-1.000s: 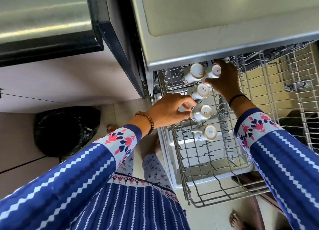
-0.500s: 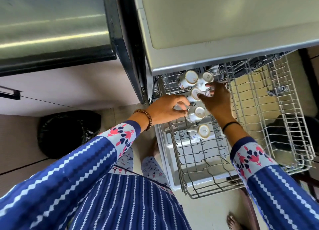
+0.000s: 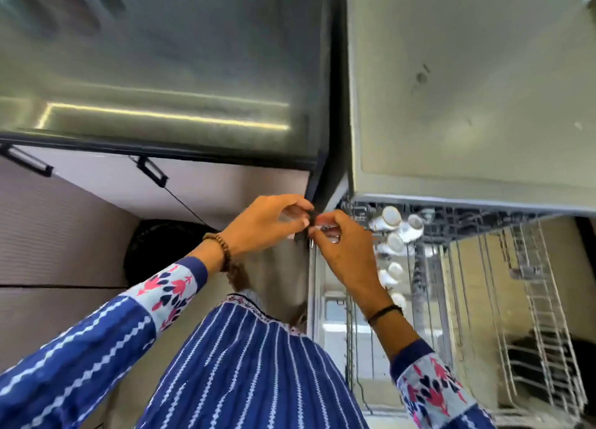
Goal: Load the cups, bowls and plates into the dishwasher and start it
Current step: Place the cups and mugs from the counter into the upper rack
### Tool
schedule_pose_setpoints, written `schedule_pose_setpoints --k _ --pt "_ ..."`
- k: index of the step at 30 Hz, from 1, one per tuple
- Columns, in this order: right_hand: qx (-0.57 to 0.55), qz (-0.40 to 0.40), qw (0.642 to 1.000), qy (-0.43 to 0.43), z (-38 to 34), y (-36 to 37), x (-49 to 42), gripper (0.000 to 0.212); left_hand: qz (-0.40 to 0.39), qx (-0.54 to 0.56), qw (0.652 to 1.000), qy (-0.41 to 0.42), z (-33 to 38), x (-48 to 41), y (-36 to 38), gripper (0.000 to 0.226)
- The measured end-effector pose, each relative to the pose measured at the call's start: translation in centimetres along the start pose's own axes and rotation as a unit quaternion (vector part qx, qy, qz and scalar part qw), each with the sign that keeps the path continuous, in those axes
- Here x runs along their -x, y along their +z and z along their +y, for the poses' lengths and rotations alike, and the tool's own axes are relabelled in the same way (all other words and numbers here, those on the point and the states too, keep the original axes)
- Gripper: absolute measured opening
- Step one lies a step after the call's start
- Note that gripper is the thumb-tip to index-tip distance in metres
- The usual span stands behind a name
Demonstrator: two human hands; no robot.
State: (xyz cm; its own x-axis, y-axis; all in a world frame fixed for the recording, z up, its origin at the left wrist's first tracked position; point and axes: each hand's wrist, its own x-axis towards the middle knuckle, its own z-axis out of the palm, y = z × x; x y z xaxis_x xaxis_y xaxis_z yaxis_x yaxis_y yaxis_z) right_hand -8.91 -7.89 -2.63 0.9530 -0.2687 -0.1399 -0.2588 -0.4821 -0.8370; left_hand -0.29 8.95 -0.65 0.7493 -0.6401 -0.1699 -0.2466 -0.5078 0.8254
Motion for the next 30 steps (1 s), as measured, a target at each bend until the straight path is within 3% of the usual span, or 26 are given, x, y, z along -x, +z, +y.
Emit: schedule_pose_setpoints --k 7,14,22,30 --pt "-0.012 -0.063 0.988 -0.138 -9.9 2.2 -5.1 0.013 0.162 0.039 0.986 0.005 -0.4 2.2 -8.6 0.024" --pt "-0.015 -0.091 0.980 -0.178 -18.5 6.4 -11.8 0.011 0.297 0.084 0.951 -0.010 -3.4 2.0 -17.3 0.021" --pt "-0.018 -0.118 0.977 -0.175 -26.6 13.7 -20.4 0.009 0.375 0.134 0.916 -0.041 -8.5 1.0 -28.0 0.020" --pt "-0.014 -0.129 0.977 -0.168 -33.8 21.3 -29.2 0.007 0.400 0.150 0.902 -0.067 -14.5 -1.5 -38.6 0.019"
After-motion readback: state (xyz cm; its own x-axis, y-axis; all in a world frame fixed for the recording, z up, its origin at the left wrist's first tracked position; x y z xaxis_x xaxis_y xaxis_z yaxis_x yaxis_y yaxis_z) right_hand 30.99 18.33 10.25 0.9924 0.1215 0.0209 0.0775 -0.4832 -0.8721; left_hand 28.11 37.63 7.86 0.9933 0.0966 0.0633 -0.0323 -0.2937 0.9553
